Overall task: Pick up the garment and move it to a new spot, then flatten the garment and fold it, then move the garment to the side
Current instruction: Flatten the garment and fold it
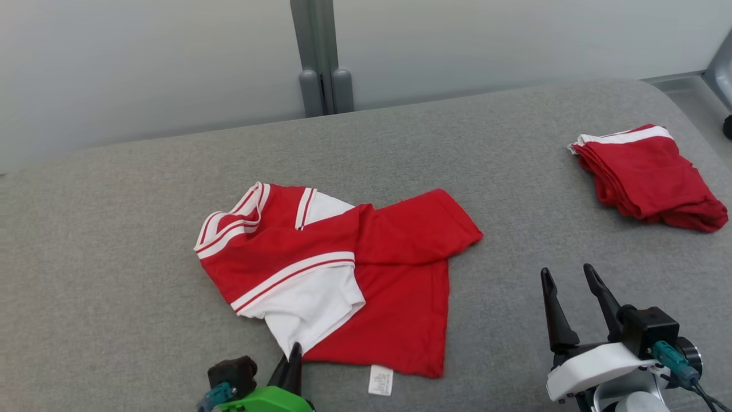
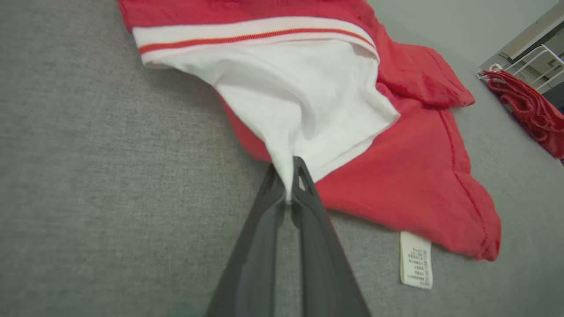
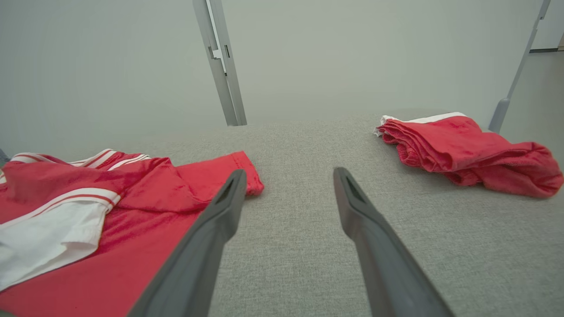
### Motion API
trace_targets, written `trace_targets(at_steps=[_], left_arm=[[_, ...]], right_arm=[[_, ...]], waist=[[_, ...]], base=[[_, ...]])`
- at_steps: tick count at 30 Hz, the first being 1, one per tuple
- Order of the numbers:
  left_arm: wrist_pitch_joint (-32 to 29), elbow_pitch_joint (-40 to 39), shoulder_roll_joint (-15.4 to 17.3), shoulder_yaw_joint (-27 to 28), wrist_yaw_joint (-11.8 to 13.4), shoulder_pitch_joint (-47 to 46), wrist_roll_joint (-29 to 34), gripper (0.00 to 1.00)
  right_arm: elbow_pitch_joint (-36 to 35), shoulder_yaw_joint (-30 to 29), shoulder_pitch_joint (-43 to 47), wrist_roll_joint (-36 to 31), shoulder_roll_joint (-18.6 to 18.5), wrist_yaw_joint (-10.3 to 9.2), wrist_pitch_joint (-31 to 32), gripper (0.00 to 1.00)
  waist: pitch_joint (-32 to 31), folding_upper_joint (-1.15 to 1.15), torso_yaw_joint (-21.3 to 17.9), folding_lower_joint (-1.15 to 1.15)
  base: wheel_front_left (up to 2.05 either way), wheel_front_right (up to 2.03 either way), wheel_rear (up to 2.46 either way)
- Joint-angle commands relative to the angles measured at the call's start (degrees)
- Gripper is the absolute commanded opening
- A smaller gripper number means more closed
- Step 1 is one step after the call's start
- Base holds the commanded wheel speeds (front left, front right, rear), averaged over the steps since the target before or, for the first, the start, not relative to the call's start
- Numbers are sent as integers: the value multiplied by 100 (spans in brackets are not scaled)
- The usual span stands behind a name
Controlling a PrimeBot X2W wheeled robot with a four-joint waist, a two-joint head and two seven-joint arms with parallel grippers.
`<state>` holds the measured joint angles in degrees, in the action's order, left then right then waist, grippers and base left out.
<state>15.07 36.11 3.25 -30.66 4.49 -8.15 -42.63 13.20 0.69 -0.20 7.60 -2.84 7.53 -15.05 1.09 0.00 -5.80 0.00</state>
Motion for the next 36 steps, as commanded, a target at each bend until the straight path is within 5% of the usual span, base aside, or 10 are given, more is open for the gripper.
trace_targets(at_steps=[1, 10, 13, 25, 36], left_arm=[[7, -107, 107, 94, 35, 126, 54, 0], [8, -495, 252, 382, 150, 643, 171, 0], [8, -473, 245, 405, 179, 595, 225, 100], [8, -752, 354, 599, 235, 451, 607, 100], [-285, -518, 59, -255, -90, -37, 845, 100]], right_arm=[[7, -5, 70, 51, -10, -9, -18, 100], [21, 2, 35, 129, -12, -9, -18, 100], [35, -1, 9, 132, -11, -9, -18, 100], [68, 17, -32, 85, -12, -9, -18, 100], [85, 55, -122, 23, -10, -9, -18, 100]], waist=[[-81, 0, 165, 0], [-150, 0, 659, 0], [-162, 0, 719, 0], [-143, 0, 603, 0], [25, 0, 282, 0]], base=[[0, 0, 0], [0, 0, 0], [0, 0, 0], [0, 0, 0], [0, 0, 0]])
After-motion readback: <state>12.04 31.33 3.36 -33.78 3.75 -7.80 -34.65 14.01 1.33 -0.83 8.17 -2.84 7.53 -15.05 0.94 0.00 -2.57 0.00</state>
